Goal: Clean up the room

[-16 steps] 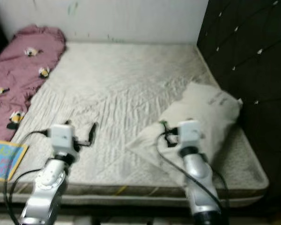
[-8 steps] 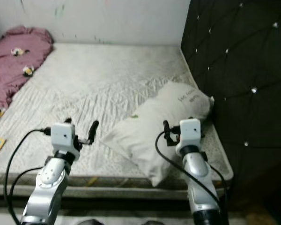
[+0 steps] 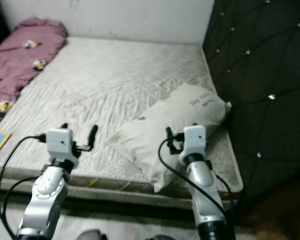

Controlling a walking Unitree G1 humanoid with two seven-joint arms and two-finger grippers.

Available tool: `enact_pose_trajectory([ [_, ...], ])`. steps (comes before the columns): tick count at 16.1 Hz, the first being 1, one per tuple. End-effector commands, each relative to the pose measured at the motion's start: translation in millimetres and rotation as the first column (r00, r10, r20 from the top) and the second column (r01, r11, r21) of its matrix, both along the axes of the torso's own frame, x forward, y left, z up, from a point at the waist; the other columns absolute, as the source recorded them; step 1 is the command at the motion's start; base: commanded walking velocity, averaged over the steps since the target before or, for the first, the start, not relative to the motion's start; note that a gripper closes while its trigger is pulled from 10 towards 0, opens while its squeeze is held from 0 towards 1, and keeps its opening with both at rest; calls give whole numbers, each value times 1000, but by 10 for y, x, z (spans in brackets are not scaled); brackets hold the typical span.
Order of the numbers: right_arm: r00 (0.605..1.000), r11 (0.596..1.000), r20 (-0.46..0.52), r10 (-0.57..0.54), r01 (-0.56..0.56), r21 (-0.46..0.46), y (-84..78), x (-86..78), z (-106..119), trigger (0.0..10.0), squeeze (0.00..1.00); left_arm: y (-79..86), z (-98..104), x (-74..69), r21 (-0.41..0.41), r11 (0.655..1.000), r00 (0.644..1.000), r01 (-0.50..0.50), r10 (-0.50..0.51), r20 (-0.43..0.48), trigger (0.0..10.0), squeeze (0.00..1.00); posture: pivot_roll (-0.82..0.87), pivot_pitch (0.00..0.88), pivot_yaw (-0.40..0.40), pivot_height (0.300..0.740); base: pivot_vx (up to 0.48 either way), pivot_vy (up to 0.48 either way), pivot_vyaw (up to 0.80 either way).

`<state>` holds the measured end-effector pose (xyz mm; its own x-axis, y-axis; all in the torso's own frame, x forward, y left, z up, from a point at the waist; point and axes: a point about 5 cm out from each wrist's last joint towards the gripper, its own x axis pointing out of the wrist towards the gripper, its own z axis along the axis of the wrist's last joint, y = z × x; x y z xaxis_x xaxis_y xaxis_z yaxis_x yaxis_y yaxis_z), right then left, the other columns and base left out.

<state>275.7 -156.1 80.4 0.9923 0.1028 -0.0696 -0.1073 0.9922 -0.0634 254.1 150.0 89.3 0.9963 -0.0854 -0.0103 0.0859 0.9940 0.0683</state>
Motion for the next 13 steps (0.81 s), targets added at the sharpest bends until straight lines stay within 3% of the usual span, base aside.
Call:
enact_pose_trajectory([
  [1,1000,1000,2,-12,12,0,-42,16,16,10000,0,-33,22,26,8,1000,1000,17,-18,11,10000,0,-55,0,-21,740,0,0,-800],
  [3,1000,1000,10,-5,5,-7,-34,17,27,10000,0,-42,22,32,7,1000,1000,21,-21,12,10000,0,-58,0,-20,740,0,0,0],
  [10,1000,1000,11,-5,5,-11,-34,16,28,10000,0,-48,20,28,2,1000,1000,21,-21,13,10000,0,-57,0,-21,740,0,-328,0],
  [13,1000,1000,10,-5,5,-11,-30,12,24,10000,0,-52,24,26,-20,999,999,26,-26,18,10000,0,-58,0,-21,740,0,0,0],
])
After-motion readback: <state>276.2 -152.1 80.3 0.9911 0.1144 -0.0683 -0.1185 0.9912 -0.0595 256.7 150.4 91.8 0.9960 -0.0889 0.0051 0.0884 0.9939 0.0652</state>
